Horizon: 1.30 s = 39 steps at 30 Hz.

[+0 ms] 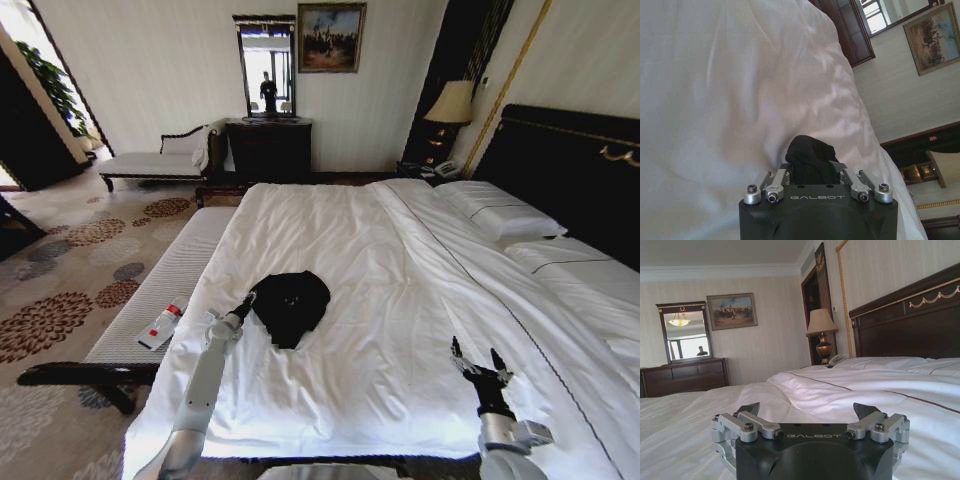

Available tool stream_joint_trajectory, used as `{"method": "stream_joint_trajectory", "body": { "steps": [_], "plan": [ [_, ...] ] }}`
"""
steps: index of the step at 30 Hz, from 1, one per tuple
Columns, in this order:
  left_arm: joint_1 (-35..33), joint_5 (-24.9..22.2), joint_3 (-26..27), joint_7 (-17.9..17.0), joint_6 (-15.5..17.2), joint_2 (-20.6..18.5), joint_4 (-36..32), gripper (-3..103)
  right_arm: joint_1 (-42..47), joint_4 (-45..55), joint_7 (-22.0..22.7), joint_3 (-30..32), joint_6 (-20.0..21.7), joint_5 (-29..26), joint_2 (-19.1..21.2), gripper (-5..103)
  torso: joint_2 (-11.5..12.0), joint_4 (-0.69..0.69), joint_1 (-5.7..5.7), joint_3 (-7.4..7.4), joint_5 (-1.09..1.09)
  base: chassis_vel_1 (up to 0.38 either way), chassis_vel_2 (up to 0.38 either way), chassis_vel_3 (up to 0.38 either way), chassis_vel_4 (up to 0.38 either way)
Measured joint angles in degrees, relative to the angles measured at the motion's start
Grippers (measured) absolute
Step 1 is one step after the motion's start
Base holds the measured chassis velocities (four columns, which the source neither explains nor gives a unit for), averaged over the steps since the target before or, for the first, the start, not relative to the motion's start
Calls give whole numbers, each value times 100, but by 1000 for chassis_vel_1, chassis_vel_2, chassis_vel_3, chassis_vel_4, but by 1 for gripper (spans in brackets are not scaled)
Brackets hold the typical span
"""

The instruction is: Fold the clothes on the bed.

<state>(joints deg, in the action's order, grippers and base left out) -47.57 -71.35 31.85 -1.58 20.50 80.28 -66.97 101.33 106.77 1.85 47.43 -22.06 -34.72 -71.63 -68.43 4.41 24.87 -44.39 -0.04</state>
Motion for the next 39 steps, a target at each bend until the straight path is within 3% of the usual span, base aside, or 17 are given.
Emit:
{"method": "stream_joint_trajectory", "body": {
  "steps": [1,3,5,9,11,18,22,25,28,29,31,32,35,39],
  "plan": [
    [0,0,0,0,0,0,0,39,0,0,0,0,0,0,0,100,0,0,0,0,0,0,0,0,0],
    [-27,1,7,-7,-3,-81,-19,28,-20,-15,3,-9,0,0,8,100,0,0,0,0,0,0,0,0,0],
    [-34,1,9,-8,-4,-99,-27,28,-23,-18,4,-12,0,0,10,100,0,0,0,0,0,0,0,0,0],
    [-92,1,14,-21,-4,-208,-94,6,-55,-40,6,-31,0,-1,24,100,0,0,0,0,0,0,0,0,0],
    [-118,1,9,-26,-4,-244,-122,3,-61,-47,7,-36,0,-1,29,100,0,0,0,0,0,0,0,0,0],
    [-183,20,-29,-87,15,-361,-254,2,-126,-110,41,-102,0,-25,156,100,0,2,0,0,-1,0,0,0,0],
    [-262,36,-57,-137,46,-579,-519,2,-299,-147,31,-307,44,-400,576,100,0,3,0,0,0,0,0,0,0],
    [-405,40,-90,-228,112,-952,-927,2,-909,-342,-152,-912,175,-1459,1402,100,0,-1,0,0,-2,0,0,0,0],
    [-476,37,-108,-281,144,-1101,-1103,2,-1365,-570,-335,-1317,252,-1961,1691,100,0,-2,0,0,0,0,0,0,0],
    [-573,36,-136,-347,175,-1270,-1305,2,-1959,-979,-535,-1834,338,-2534,1934,100,0,-3,0,0,2,0,0,0,0],
    [-647,36,-167,-421,214,-1380,-1453,2,-2687,-1531,-747,-2420,418,-3089,2062,100,0,0,0,-1,0,0,0,0,0],
    [-647,36,-167,-421,214,-1380,-1453,2,-2687,-1531,-747,-2420,418,-3089,2062,100,0,0,0,-1,0,0,0,0,0],
    [-781,38,-172,-548,256,-1469,-1665,2,-3991,-2485,-1190,-3419,680,-3834,2084,100,0,-3,1,-1,1,0,0,0,0],
    [-876,63,-161,-617,272,-1486,-1795,2,-4765,-3024,-1354,-4035,1021,-4313,1941,100,1,-1,2,-1,1,0,0,0,0]
  ]
}}
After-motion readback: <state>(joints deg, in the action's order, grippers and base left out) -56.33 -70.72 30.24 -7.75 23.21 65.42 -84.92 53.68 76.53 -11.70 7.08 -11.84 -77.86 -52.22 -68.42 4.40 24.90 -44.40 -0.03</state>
